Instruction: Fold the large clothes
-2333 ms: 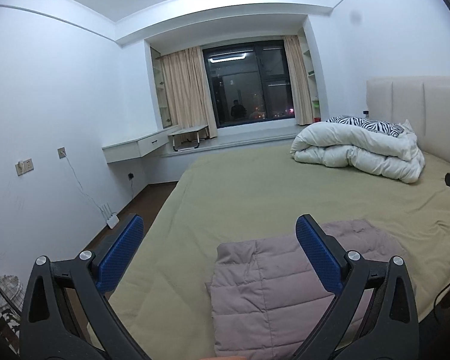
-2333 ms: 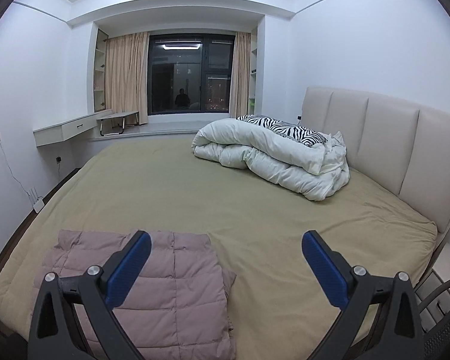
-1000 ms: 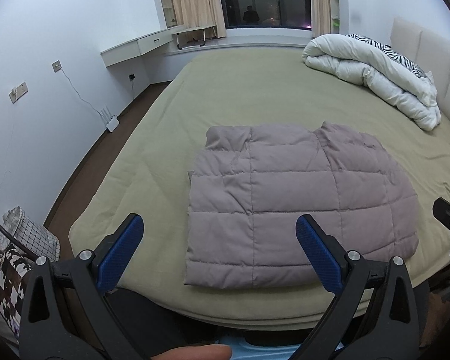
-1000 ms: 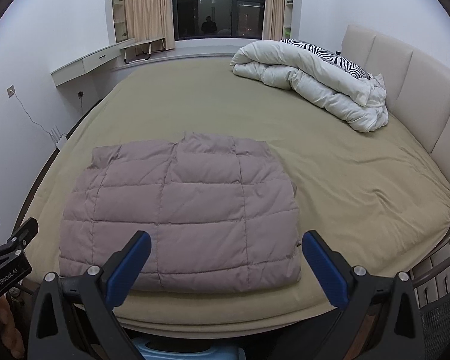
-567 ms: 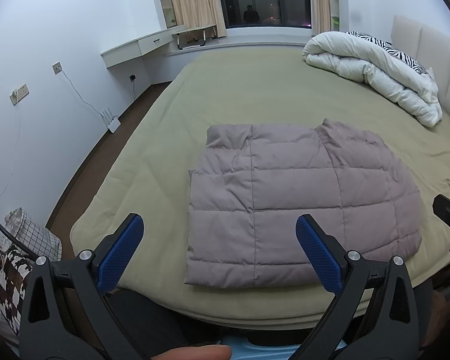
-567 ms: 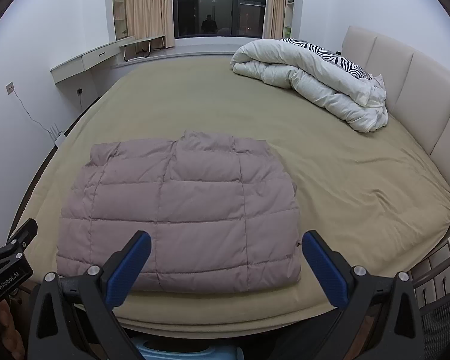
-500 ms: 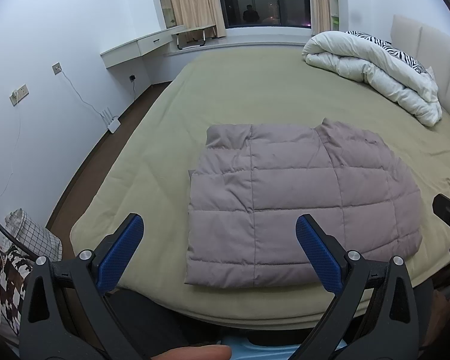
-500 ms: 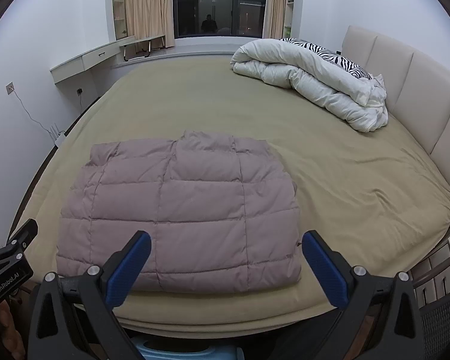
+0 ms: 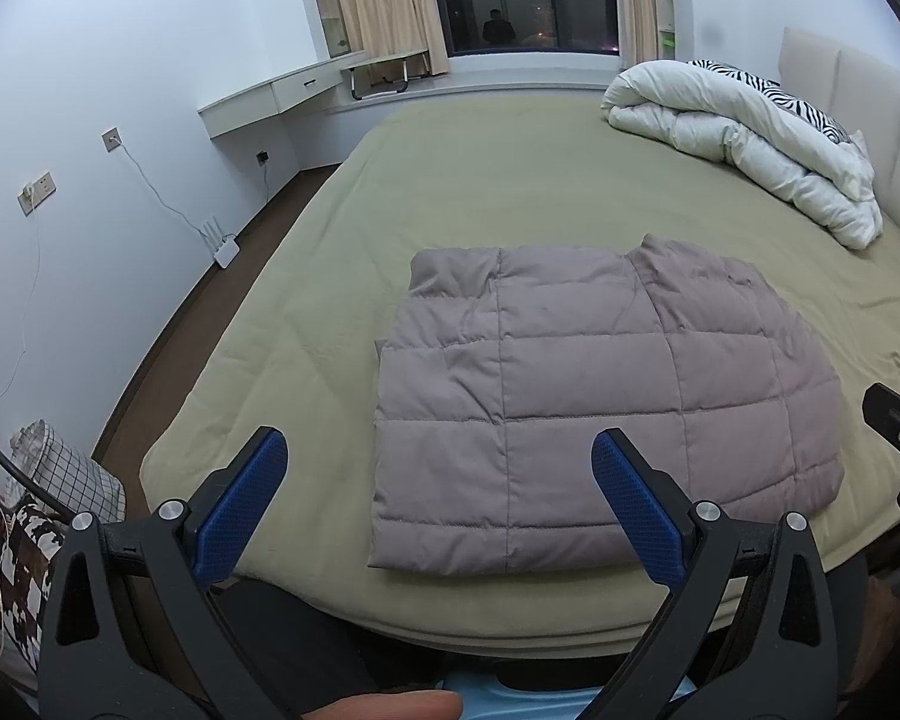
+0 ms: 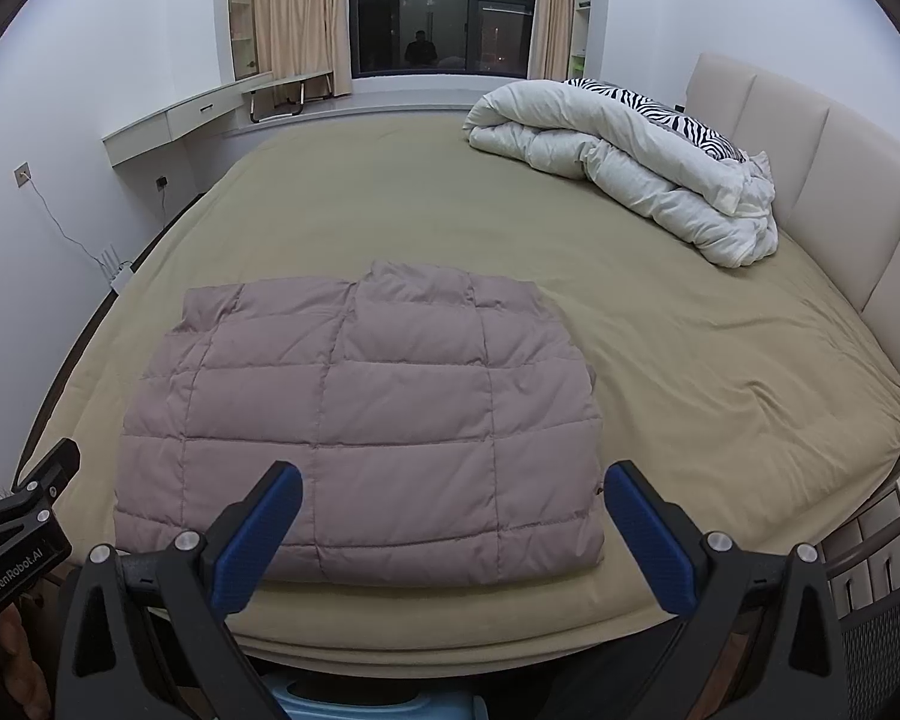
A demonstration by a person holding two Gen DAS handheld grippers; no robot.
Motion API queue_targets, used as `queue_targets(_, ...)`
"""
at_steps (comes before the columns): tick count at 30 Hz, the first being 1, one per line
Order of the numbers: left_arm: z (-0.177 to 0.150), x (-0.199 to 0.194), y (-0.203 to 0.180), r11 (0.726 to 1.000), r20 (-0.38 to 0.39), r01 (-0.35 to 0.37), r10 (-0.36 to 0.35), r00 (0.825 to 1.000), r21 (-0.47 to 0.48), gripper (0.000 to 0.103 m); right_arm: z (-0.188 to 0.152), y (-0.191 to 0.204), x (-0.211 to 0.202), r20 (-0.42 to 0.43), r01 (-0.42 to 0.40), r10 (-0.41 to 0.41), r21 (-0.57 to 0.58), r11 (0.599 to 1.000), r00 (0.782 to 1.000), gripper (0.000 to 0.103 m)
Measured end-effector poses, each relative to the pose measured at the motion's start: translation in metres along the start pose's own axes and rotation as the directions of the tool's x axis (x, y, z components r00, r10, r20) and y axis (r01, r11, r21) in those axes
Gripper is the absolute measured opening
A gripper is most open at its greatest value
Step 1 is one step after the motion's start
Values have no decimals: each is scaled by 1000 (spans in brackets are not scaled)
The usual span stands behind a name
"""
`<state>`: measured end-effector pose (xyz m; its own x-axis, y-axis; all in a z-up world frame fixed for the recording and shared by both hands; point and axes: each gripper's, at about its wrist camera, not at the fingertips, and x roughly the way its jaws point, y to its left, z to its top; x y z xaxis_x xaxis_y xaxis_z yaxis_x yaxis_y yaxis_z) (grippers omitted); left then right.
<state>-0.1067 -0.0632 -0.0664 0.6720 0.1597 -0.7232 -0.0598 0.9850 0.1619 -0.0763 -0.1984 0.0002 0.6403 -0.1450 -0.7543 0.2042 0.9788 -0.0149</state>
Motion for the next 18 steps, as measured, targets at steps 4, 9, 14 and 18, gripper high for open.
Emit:
queue_targets(4,0,0,0,1000,2,0,0,1000,-1,103,0,1,-1,0,-1,1,1,1000,1000,103)
queue_targets(9,0,1,1,1000,1,1,-1,1000,1,103,-1,1,0,-1,-3,3,1,1000,1000,103)
queue_targets(14,-1,2,3,1000,1,5,-5,1000,4,103,0,0,2,-3,-6,6,-3,1000,1000,103)
queue_targets(18,-1,2,4,1000,2,5,-5,1000,5,103,0,1,2,-2,-6,6,-3,1000,1000,103)
